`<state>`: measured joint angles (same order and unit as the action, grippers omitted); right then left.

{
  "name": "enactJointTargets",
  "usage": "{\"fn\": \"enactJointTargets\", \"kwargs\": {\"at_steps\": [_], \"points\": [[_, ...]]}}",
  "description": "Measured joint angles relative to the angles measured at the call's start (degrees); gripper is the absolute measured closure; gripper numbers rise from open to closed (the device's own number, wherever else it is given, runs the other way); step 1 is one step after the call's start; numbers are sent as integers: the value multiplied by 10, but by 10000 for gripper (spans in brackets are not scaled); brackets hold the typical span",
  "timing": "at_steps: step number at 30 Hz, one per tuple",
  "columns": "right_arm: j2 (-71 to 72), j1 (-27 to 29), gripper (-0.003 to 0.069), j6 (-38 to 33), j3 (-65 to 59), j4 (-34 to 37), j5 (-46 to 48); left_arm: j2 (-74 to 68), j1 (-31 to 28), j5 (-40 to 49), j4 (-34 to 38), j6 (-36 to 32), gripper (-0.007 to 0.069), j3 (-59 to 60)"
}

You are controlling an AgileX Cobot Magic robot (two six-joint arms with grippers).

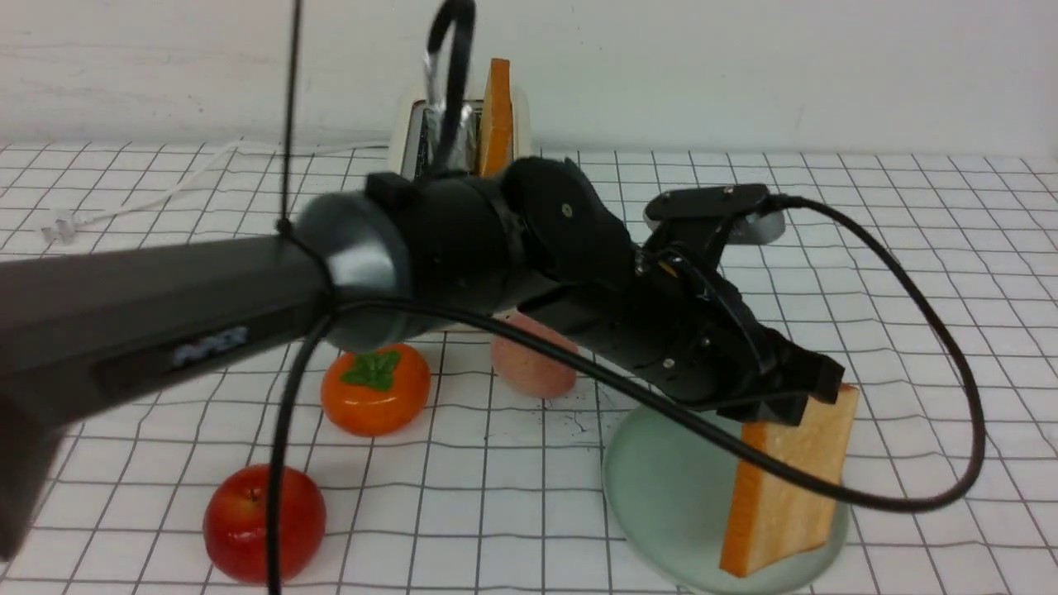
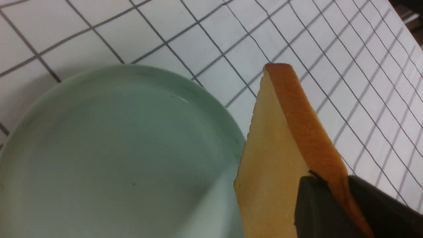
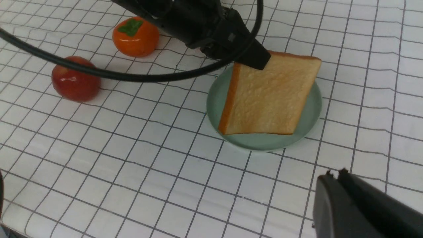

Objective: Take toasted bread from bread machine on white checkered table place on plate.
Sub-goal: 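Place the slice of bread on the plate with the left gripper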

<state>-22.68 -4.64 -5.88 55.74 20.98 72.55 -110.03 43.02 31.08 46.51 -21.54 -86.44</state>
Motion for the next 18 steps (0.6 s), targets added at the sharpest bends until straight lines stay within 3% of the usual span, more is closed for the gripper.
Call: {"fn": "enactJointTargets", "kwargs": {"at_steps": [5, 6, 11, 13, 14, 16, 18], "points": [[2, 0, 636, 1, 0, 13, 0, -23, 0, -20, 6, -2, 547, 0], [2, 0, 636, 1, 0, 15, 0, -26, 0, -26, 4, -2, 517, -1], [3, 0, 636, 1, 0, 20, 0, -25, 0, -25, -17, -4, 295, -2], [3, 0, 636, 1, 0, 20, 0, -13, 0, -17, -32, 1, 125, -2], [3, 0, 636, 1, 0, 20, 0, -11, 0, -16, -33, 1, 113, -2], [3, 0, 636, 2, 0, 20, 0, 11, 0, -11, -47, 9, 1, -2], [3, 0, 636, 2, 0, 20, 0, 41, 0, -11, -65, 13, -33, -2]]}}
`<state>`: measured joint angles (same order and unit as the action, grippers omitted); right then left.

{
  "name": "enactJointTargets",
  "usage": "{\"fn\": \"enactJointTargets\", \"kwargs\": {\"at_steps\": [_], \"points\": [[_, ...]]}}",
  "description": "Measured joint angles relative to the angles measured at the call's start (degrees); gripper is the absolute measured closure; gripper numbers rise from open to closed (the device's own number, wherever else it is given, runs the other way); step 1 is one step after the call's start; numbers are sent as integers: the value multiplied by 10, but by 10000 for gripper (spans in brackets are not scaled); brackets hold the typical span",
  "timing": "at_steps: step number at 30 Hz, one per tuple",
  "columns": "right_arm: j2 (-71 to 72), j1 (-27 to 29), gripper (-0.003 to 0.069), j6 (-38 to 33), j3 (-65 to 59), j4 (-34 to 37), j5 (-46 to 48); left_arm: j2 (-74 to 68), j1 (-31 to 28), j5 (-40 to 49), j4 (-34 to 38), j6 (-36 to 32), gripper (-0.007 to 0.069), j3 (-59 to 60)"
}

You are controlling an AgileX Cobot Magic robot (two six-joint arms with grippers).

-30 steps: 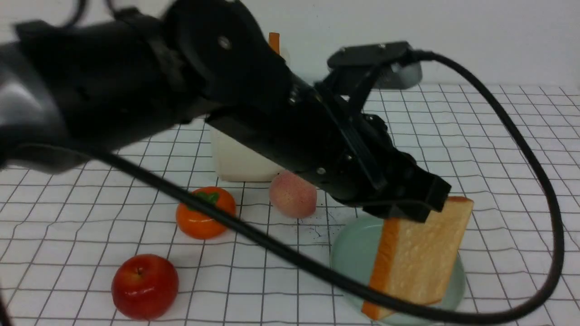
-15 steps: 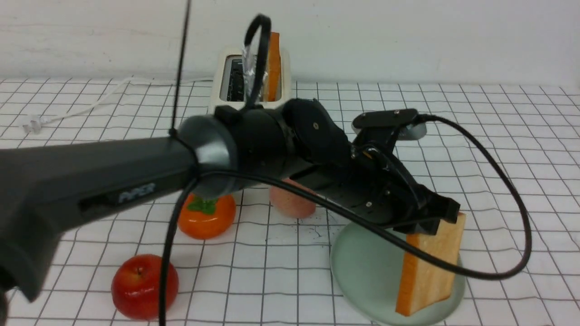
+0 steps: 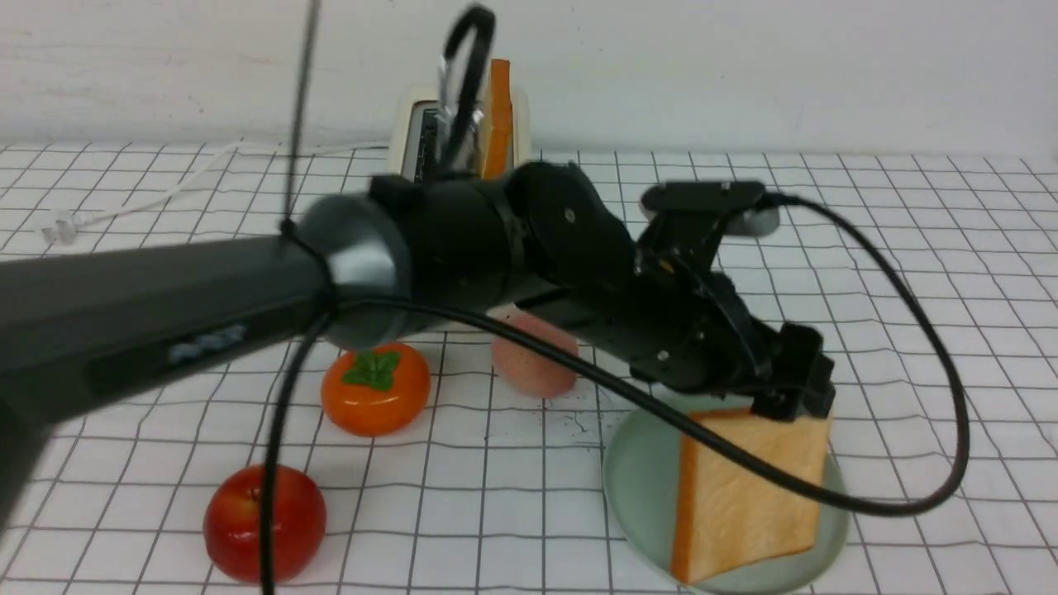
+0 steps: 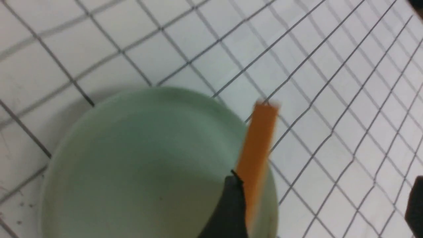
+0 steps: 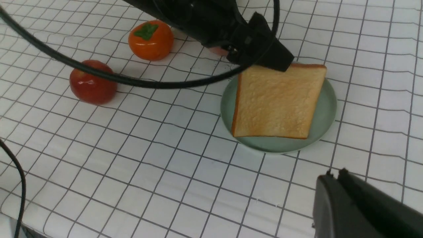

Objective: Take toasted bread from bread machine on white checkered table place on plate.
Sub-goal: 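Place the slice of bread on the plate with the left gripper, then grasp the toast slice in the toaster and pull it up out of the slot with the right gripper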

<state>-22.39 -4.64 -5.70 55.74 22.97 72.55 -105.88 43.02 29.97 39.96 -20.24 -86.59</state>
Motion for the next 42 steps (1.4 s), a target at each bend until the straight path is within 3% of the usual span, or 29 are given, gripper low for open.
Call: {"fn": "enactJointTargets", "kwargs": {"at_steps": [4, 8, 15, 16, 17, 26, 29, 35, 38, 42], "points": [[0, 0, 636, 0, 0, 0, 0, 60, 0, 5, -47, 4, -27, 0], [0, 0, 636, 1, 0, 0, 0, 127, 0, 33, -99, 31, 77, 0], [-75, 0, 636, -2, 0, 26, 0, 241, 0, 155, -283, 187, 593, -1], [-80, 0, 636, -4, 0, 28, 0, 244, 0, 155, -283, 192, 603, 0], [-122, 0, 636, -20, 0, 50, -7, 271, 0, 179, -334, 230, 638, 9], [-374, -6, 636, -188, 36, 236, -113, 511, 0, 162, -474, 381, 638, 181], [-442, -40, 636, -208, 80, 249, -146, 601, 0, 126, -505, 413, 638, 256], [-550, -151, 636, -195, 175, 198, -227, 724, 0, 46, -564, 475, 638, 354], [-615, -210, 636, -148, 247, 119, -269, 757, 0, 28, -609, 494, 638, 386], [-682, -239, 625, -97, 315, 41, -310, 770, 0, 25, -635, 497, 638, 393]]}}
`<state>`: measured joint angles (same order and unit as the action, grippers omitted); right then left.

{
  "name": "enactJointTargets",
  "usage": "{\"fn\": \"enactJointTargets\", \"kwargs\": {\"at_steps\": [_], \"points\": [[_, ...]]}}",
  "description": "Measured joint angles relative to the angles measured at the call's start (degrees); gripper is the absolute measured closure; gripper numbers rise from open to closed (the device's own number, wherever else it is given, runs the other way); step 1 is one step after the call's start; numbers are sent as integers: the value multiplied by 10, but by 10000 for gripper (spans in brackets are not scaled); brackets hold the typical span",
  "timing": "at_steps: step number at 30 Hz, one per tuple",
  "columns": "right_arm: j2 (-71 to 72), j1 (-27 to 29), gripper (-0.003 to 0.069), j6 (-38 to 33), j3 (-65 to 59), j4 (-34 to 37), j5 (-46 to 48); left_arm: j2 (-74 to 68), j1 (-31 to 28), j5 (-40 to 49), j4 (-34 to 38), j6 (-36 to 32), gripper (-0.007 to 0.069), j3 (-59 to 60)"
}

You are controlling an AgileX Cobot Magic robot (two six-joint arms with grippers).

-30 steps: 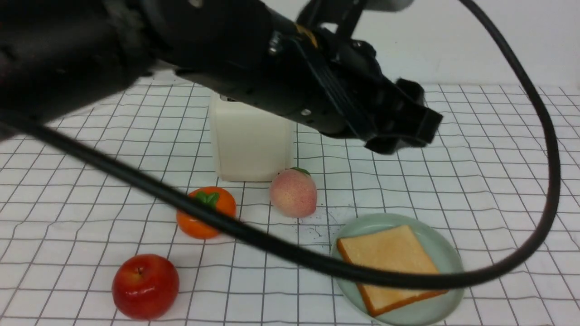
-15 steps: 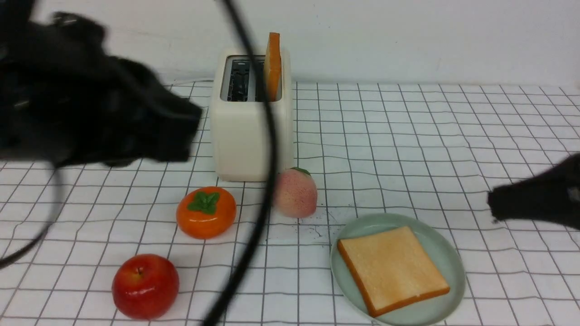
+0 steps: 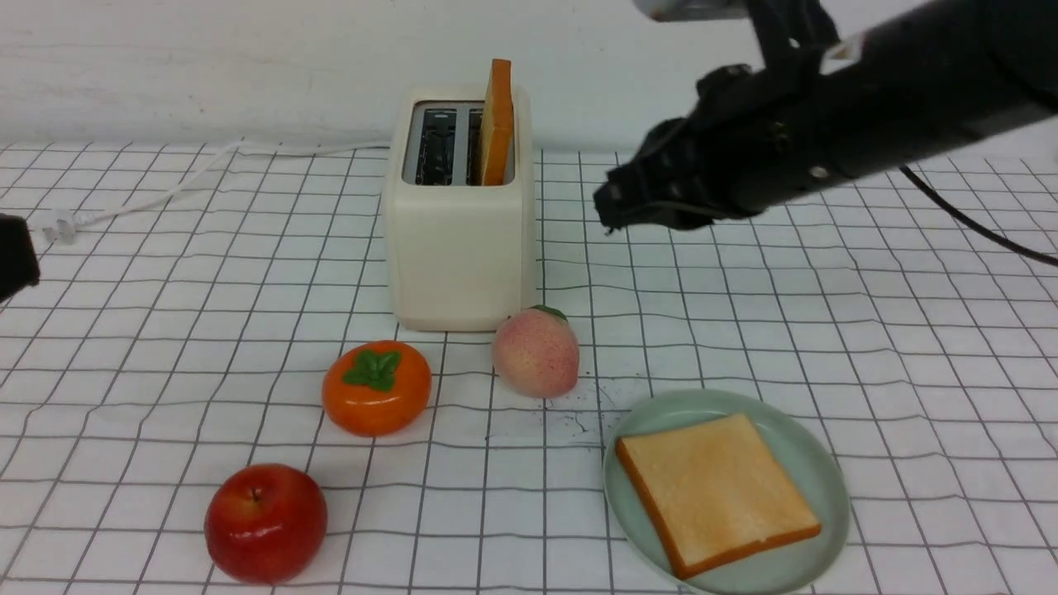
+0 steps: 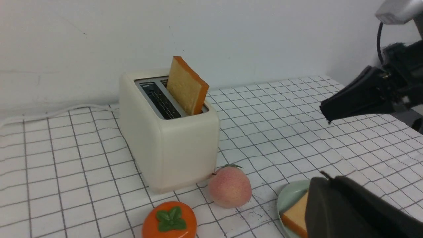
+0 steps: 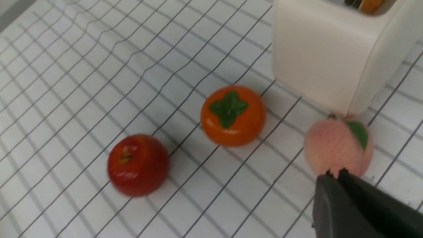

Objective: Take toasted bread from bread machine on white checkered table place on plate.
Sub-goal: 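Grasp the toast slice in the toaster and pull it up out of the slot with the right gripper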

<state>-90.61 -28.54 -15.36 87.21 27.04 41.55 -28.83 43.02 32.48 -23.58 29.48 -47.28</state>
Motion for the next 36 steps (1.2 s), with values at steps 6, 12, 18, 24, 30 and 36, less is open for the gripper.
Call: {"fn": "enactJointTargets", "kwargs": {"at_steps": [6, 12, 18, 24, 30, 36], "points": [[-104, -4, 490, 57, 87, -55, -113, 2, 0, -22, -7, 2, 638, 1], [-194, -5, 226, 67, 149, -47, -192, 2, 0, -26, -7, 19, 638, 1], [-276, -5, 51, 68, 214, -34, -244, 2, 0, -26, -7, 28, 638, 1], [-342, -5, 190, 70, 256, -18, -286, 2, 0, -26, -7, 31, 638, 1], [-359, -5, 452, 70, 260, -11, -317, 2, 0, -26, -7, 32, 638, 1], [-359, -5, 565, 70, 260, -10, -333, 2, 0, -26, -7, 32, 638, 1]]}}
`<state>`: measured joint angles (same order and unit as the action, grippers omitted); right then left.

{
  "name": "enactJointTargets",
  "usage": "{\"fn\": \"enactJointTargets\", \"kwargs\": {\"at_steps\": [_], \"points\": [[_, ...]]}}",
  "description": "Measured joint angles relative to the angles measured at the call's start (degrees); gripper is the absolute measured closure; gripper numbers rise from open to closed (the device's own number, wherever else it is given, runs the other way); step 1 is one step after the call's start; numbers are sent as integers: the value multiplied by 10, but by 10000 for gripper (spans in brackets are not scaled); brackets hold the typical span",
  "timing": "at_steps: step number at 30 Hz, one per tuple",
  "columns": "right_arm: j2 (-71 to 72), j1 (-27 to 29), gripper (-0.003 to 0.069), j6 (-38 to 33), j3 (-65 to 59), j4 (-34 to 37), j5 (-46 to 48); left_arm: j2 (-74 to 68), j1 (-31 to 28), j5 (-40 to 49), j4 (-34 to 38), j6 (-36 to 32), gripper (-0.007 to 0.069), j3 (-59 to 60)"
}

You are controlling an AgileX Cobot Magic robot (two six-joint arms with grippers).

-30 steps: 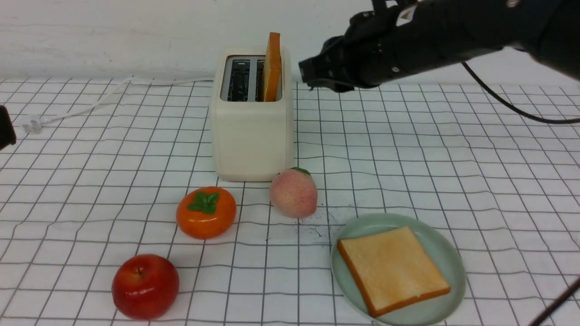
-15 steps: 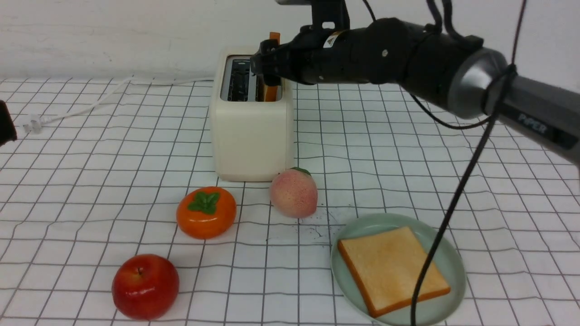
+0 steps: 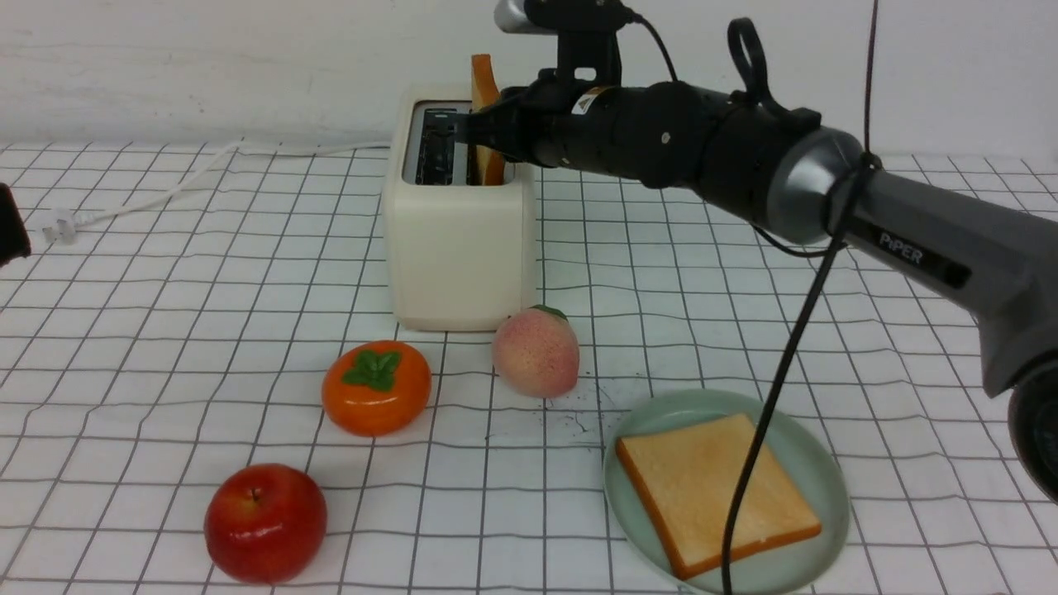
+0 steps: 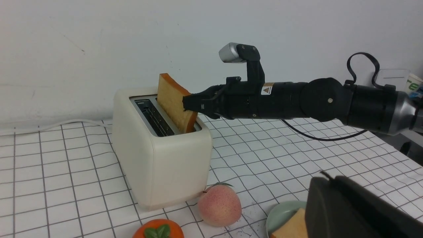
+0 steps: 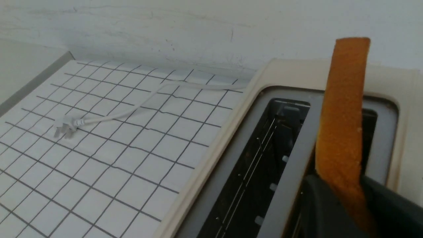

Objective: Take toasted bread from bread machine on white checkered table place on plate.
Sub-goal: 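Grasp the toast slice in the toaster and pull it up out of the slot with the right gripper, then place the held slice of bread on top of the slice on the plate with the right gripper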

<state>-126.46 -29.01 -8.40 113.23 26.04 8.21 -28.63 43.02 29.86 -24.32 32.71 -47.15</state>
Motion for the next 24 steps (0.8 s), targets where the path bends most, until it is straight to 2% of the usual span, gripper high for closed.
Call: {"fn": "enactJointTargets", "kwargs": {"at_steps": [6, 9, 11, 12, 15, 19, 22, 24], "points": [[29, 0, 565, 0, 0, 0, -6, 0, 0, -1, 0, 0, 638, 0], [72, 1, 565, 0, 0, 1, 20, 0, 0, -1, 0, 0, 638, 0], [137, 2, 565, 0, 1, 0, 100, 0, 0, -1, 0, 0, 638, 0], [142, 2, 565, 0, 1, -1, 100, 0, 0, -1, 0, 0, 638, 0], [234, 3, 565, -22, 2, -26, 281, 0, 0, 4, 0, 0, 638, 1], [314, 3, 565, -28, -1, -77, 468, 0, 0, 27, 0, 0, 638, 2], [369, 3, 565, -10, -33, -118, 555, 0, 0, 35, 0, 0, 638, 2], [415, 3, 565, 11, -78, -151, 581, 0, 0, 35, 0, -2, 638, 2]]}}
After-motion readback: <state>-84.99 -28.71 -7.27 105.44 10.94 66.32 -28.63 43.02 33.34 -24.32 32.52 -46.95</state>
